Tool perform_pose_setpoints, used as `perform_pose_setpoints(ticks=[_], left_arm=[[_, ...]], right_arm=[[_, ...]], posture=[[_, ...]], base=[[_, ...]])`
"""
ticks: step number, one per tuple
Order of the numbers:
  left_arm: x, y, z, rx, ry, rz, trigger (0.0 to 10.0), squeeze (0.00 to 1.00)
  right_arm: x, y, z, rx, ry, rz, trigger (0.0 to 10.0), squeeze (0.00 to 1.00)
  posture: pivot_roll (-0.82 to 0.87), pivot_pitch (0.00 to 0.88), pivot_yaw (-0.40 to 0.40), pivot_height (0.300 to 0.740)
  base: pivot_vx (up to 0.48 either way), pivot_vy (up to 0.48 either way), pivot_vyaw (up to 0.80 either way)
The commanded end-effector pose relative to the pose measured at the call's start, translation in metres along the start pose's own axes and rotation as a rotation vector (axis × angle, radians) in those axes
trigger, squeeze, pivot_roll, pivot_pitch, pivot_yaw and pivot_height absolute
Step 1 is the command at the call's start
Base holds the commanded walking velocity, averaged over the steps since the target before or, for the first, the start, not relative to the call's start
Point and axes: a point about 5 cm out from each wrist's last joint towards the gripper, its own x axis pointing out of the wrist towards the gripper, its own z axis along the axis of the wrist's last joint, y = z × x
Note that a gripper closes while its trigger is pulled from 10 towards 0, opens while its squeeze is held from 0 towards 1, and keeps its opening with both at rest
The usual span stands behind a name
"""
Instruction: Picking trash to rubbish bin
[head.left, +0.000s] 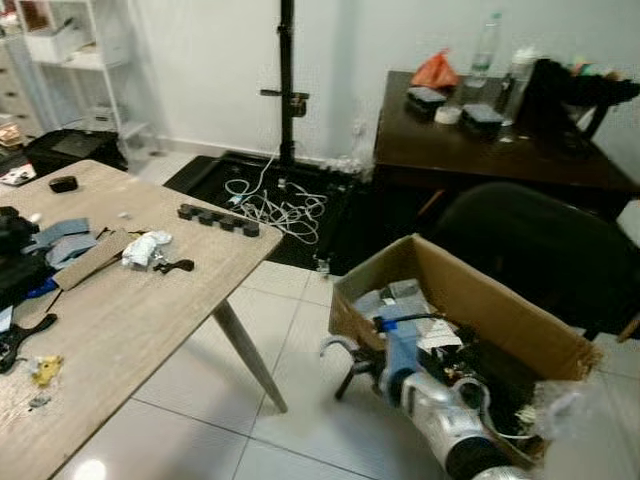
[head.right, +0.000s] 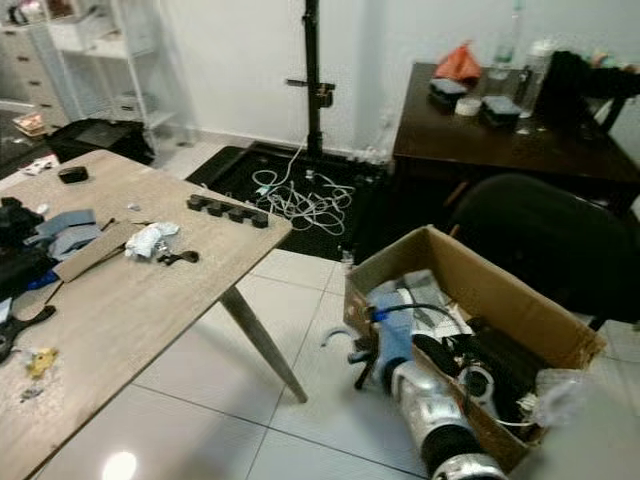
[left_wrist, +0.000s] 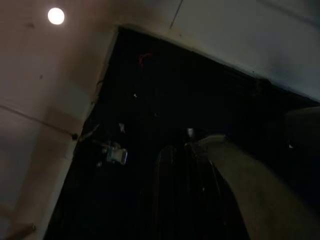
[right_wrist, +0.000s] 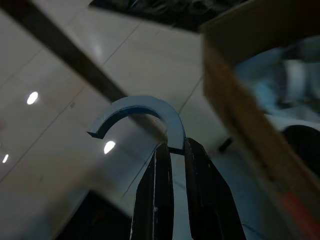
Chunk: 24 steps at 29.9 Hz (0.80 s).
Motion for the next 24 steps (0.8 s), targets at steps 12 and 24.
perform_pose_setpoints(ticks=[12, 24], left_arm=[[-0.003, 0.005, -0.012, -0.030, 0.034, 0.012, 10.0, 0.00], [-0.003, 0.003, -0.012, -0.026, 0.033, 0.002, 10.0, 0.00]], right_arm=[[-0.010, -0.034, 0.012, 0.040, -0.108, -0.241, 10.0, 0.00], [-0.016, -0.049, 0.032, 0.034, -0.243, -0.337, 10.0, 0.00]], posture=[[-0.10, 0.146, 0.041, 0.740], [-0.10, 0.148, 0.036, 0.740]], base=[[0.000, 0.000, -0.73], [0.000, 0.000, -0.67]])
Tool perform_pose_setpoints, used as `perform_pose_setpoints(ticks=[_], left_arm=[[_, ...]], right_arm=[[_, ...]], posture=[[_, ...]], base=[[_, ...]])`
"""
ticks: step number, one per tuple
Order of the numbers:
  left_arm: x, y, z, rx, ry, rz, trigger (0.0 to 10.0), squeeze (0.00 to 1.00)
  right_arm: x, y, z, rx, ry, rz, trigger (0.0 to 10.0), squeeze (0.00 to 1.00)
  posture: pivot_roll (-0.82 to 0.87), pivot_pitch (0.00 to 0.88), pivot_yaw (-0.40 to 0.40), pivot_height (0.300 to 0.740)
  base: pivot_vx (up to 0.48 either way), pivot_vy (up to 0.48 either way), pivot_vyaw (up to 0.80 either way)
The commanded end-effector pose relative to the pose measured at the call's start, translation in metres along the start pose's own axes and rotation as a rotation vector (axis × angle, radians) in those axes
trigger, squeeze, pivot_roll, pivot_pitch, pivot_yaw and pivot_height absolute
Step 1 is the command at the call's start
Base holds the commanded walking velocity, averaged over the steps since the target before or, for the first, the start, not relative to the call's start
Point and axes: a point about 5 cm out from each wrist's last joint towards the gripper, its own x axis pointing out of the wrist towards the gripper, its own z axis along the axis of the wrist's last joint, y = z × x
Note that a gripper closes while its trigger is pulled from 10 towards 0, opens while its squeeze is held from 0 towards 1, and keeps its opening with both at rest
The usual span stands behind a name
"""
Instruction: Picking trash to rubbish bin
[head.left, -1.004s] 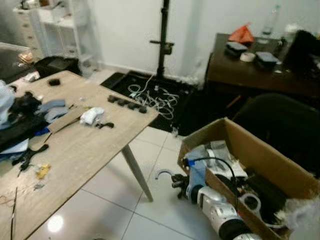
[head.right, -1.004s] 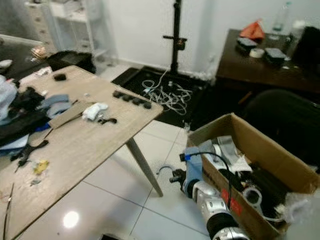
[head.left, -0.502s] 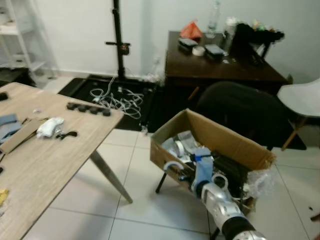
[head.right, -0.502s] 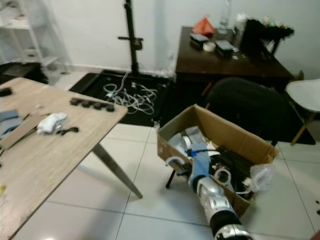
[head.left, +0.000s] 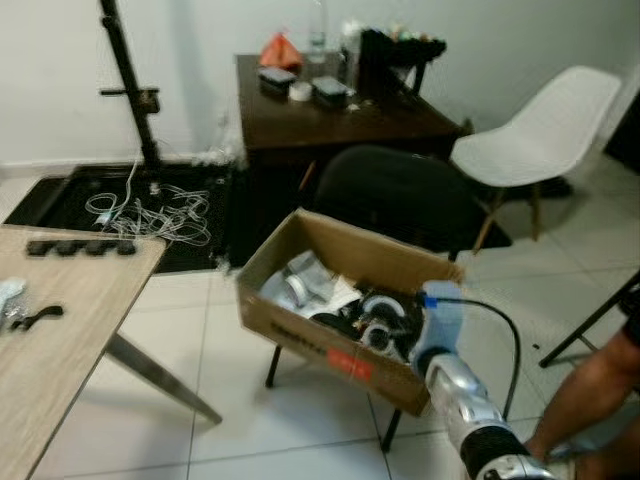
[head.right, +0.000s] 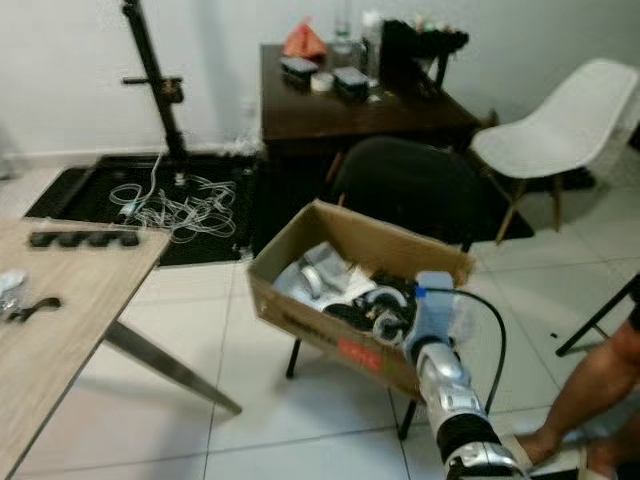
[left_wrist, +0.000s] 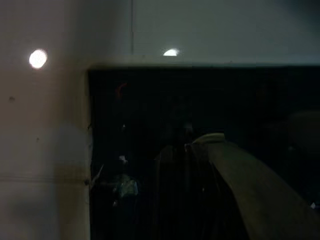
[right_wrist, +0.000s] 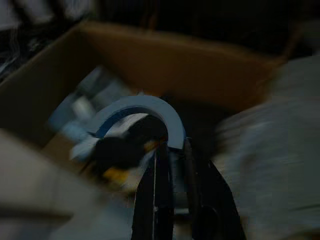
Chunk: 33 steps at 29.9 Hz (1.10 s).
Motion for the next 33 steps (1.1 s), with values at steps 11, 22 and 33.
perform_pose_setpoints(ticks=[11, 22, 33], left_arm=[[-0.0033, 0.0028, -0.0152, 0.009, 0.048, -0.017, 10.0, 0.00], [-0.0030, 0.0016, -0.0147, 0.014, 0.047, -0.024, 10.0, 0.00], [-0.0033, 0.0012, -0.0161, 0.010, 0.050, -0.029, 10.0, 0.00]], right_arm=[[-0.0014, 0.0079, -0.0034, -0.005, -0.026, 0.015, 10.0, 0.00], [-0.0002, 0.0071, -0.0019, -0.016, -0.024, 0.012, 10.0, 0.00], [-0.0007, 0.0049, -0.0003, -0.017, -0.044, 0.001, 10.0, 0.00]], posture=[[-0.10, 0.143, 0.034, 0.740], [-0.10, 0.141, 0.033, 0.740], [-0.10, 0.150, 0.031, 0.740]], base=[[0.046, 0.000, 0.00], [0.267, 0.000, -0.36], [0.262, 0.000, -0.21]])
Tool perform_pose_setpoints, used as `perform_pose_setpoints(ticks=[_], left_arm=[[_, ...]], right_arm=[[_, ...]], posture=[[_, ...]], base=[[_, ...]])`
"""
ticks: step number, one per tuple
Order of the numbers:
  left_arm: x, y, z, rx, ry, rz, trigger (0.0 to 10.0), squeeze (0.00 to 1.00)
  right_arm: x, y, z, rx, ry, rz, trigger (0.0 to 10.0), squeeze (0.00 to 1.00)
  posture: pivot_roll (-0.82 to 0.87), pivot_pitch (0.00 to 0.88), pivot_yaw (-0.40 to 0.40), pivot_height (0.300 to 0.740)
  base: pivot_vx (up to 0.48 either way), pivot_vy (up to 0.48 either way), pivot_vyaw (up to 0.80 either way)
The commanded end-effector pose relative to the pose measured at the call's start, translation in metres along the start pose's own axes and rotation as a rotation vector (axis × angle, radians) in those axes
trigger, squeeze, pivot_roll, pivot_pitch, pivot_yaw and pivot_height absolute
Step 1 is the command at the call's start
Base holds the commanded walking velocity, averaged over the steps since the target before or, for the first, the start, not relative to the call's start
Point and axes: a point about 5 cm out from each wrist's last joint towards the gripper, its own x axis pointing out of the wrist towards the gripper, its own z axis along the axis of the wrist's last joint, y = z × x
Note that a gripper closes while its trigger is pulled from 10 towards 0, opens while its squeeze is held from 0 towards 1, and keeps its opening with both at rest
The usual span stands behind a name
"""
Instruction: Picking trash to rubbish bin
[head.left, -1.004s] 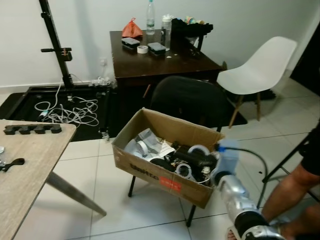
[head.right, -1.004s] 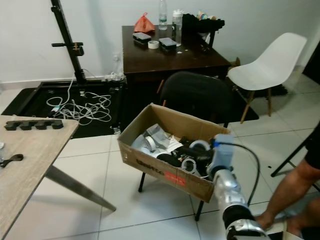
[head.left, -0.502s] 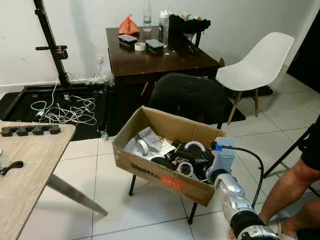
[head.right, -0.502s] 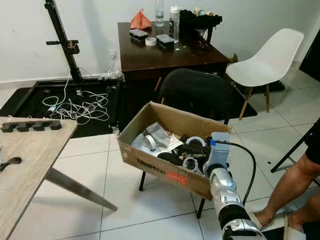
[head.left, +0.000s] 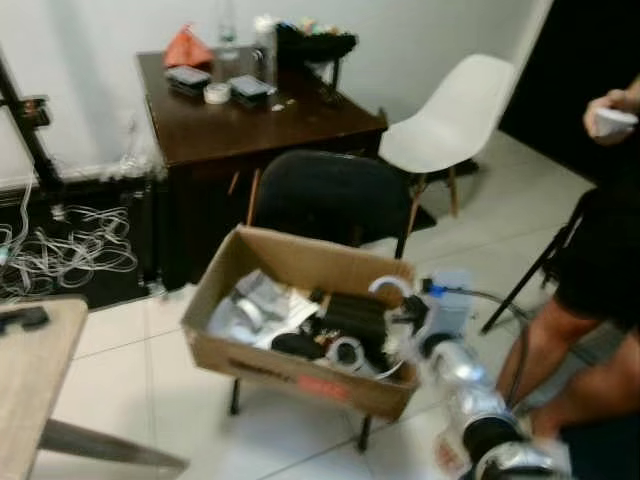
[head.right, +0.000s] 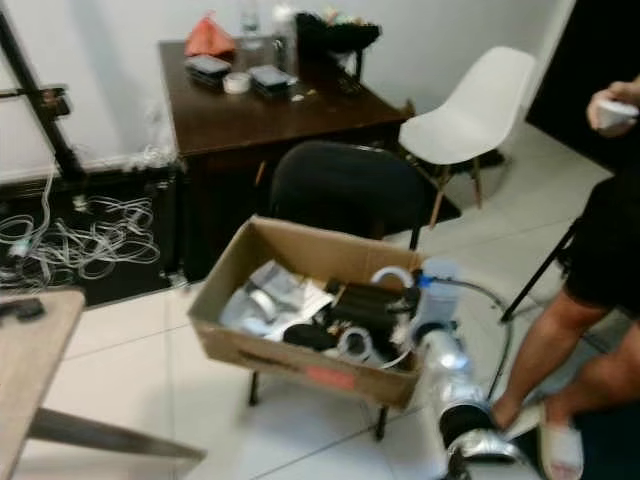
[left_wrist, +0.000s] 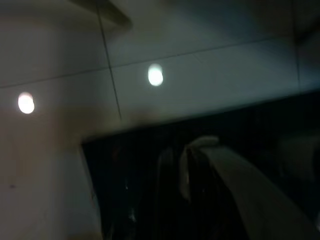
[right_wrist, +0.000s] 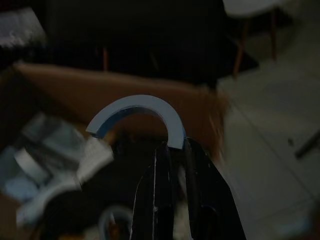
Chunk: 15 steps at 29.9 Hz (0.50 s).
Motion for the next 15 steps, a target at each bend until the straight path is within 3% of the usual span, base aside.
perform_pose_setpoints(ticks=[1, 15], left_arm=[[-0.0055, 0.0067, -0.0219, -0.008, 0.074, 0.021, 10.0, 0.00], [-0.0048, 0.0049, -0.0226, -0.021, 0.071, 0.040, 10.0, 0.00]], right_arm=[[-0.0025, 0.0065, -0.0076, 0.011, 0.017, 0.013, 10.0, 0.00], [-0.0026, 0.0005, -0.0112, -0.029, 0.053, 0.008, 10.0, 0.00]], posture=[[-0.10, 0.150, 0.031, 0.740], [-0.10, 0.152, 0.033, 0.740]], base=[[0.255, 0.000, 0.00], [0.000, 0.000, 0.00]])
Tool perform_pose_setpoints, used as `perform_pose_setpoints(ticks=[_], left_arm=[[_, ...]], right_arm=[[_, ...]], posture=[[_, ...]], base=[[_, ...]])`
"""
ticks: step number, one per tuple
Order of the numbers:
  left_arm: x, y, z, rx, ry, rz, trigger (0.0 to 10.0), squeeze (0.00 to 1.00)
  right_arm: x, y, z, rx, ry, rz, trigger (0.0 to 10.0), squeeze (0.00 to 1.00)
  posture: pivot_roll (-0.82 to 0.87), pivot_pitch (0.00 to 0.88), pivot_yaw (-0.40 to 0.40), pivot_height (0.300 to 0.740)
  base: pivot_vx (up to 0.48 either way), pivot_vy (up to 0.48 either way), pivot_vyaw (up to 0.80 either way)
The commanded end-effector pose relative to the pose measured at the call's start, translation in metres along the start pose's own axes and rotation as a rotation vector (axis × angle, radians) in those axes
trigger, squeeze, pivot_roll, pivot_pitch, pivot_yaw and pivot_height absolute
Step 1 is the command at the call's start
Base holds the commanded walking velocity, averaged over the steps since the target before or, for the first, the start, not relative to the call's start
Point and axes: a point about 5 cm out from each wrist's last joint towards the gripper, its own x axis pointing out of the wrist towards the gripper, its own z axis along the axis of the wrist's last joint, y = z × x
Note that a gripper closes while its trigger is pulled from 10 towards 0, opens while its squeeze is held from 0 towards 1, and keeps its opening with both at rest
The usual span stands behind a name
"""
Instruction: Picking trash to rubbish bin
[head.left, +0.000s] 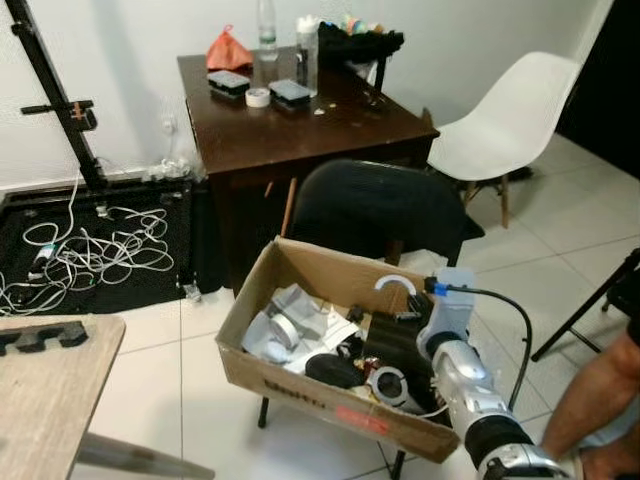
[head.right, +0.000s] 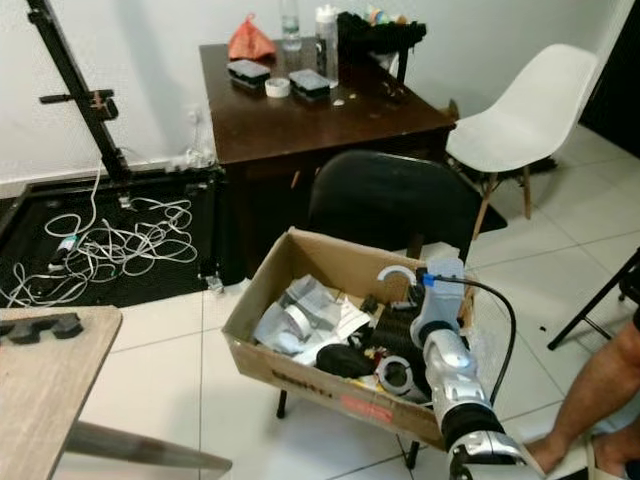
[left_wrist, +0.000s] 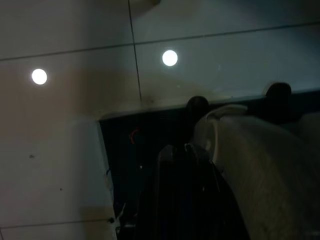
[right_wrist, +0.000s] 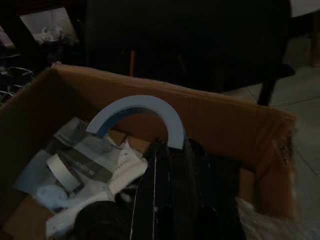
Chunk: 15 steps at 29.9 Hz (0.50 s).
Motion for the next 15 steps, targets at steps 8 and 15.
perform_pose_setpoints(ticks=[8, 15], left_arm=[[-0.002, 0.002, -0.014, -0.002, 0.046, 0.010, 10.0, 0.00], [-0.003, 0.003, -0.016, -0.002, 0.050, 0.010, 10.0, 0.00]], right_arm=[[-0.006, -0.022, -0.012, -0.059, 0.080, -0.125, 10.0, 1.00], [-0.008, -0.034, -0.012, -0.074, 0.083, -0.208, 10.0, 0.90]], posture=[[-0.10, 0.154, 0.032, 0.740], [-0.10, 0.158, 0.032, 0.740]], base=[[0.000, 0.000, 0.00], [0.000, 0.000, 0.00]])
